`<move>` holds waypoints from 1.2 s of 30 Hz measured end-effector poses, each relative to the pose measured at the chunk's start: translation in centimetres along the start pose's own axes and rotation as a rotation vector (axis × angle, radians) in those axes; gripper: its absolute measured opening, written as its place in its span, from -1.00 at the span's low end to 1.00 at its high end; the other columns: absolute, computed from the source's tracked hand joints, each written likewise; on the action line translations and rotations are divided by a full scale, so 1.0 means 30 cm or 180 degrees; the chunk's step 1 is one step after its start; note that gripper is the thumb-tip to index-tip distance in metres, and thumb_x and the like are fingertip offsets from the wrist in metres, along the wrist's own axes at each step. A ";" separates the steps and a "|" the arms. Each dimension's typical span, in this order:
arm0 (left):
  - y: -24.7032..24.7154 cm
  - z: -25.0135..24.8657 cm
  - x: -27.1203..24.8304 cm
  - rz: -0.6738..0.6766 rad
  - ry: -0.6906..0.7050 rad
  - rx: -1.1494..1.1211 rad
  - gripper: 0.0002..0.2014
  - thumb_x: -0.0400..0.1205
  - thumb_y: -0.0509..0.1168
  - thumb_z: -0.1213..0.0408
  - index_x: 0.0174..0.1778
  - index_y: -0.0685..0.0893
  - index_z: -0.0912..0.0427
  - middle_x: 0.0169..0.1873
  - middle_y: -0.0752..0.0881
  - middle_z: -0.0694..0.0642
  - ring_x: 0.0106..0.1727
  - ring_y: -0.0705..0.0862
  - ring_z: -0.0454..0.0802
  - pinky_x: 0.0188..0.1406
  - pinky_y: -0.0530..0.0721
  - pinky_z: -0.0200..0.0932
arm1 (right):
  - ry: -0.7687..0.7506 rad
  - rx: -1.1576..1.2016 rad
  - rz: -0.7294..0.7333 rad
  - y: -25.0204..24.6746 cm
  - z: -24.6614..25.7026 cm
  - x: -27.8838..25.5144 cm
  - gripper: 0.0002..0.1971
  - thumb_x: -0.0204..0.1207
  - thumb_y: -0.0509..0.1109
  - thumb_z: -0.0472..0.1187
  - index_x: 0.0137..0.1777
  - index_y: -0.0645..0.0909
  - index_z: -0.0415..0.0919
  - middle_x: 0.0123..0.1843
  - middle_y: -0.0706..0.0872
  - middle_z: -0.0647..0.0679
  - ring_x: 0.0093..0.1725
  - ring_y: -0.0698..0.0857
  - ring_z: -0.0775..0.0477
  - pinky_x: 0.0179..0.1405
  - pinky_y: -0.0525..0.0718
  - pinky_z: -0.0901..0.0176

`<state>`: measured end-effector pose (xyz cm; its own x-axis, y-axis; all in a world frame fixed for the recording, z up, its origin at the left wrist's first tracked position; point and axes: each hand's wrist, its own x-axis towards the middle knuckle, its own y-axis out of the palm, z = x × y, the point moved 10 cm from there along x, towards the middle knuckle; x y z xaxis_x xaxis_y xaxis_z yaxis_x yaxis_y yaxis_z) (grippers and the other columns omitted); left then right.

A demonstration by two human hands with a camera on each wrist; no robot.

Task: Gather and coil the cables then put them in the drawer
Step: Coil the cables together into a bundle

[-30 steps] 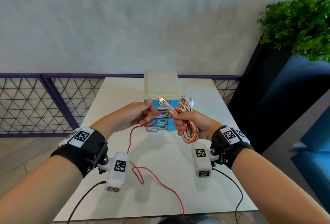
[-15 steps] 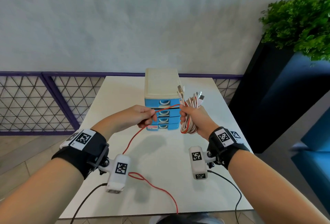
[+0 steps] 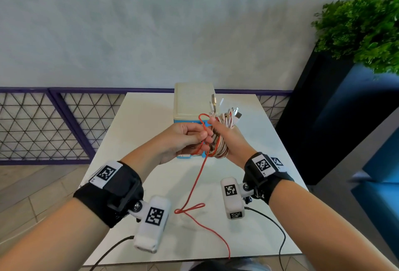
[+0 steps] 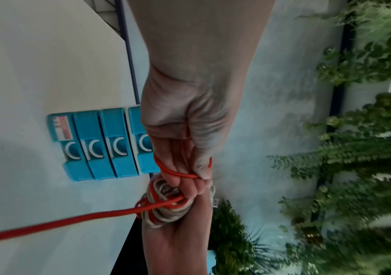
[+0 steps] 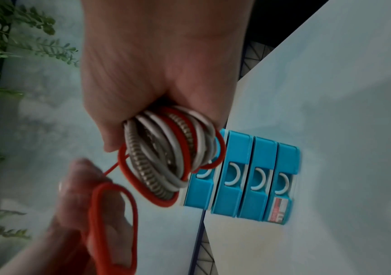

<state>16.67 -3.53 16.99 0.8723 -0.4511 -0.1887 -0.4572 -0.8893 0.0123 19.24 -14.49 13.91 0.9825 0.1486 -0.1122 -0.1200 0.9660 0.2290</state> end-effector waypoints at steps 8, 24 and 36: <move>-0.012 -0.109 -0.011 -0.0728 0.0858 0.1568 -0.79 0.65 0.29 0.21 -0.28 0.73 0.09 -0.47 0.71 -0.04 -0.62 0.58 -0.21 -0.58 0.49 -0.37 | -0.0042 0.0079 -0.0118 0.032 0.019 0.002 -0.59 0.51 0.43 0.12 -0.08 0.64 -0.30 -0.35 0.70 -0.19 -0.36 0.73 -0.16 -0.25 0.71 0.02; -0.248 0.077 0.008 -0.0229 -0.0041 0.1480 -0.59 0.71 0.15 0.03 -0.40 0.52 0.18 -0.67 0.39 0.02 -0.58 0.36 -0.05 -0.45 0.40 -0.25 | -0.0144 0.0239 -0.1062 -0.219 0.088 0.011 -0.81 0.58 0.33 -0.30 -0.29 0.57 -0.22 -0.53 0.65 -0.06 -0.54 0.67 0.01 -0.13 0.67 -0.09; -0.231 0.203 0.042 0.0253 -0.0568 0.1956 -0.84 0.54 0.33 0.18 -0.04 0.63 0.17 -0.26 0.70 0.01 -0.14 0.68 -0.01 0.03 0.57 -0.13 | 0.0117 0.0113 -0.0159 -0.072 0.073 0.013 -0.90 0.61 0.33 -0.34 -0.15 0.57 -0.25 -0.37 0.60 -0.11 -0.47 0.61 -0.01 -0.37 0.71 0.13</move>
<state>19.88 2.53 10.70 0.8136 -0.4472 -0.3715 -0.5814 -0.6243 -0.5217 20.20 -16.98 15.49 0.9812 0.1086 -0.1596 -0.0650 0.9644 0.2564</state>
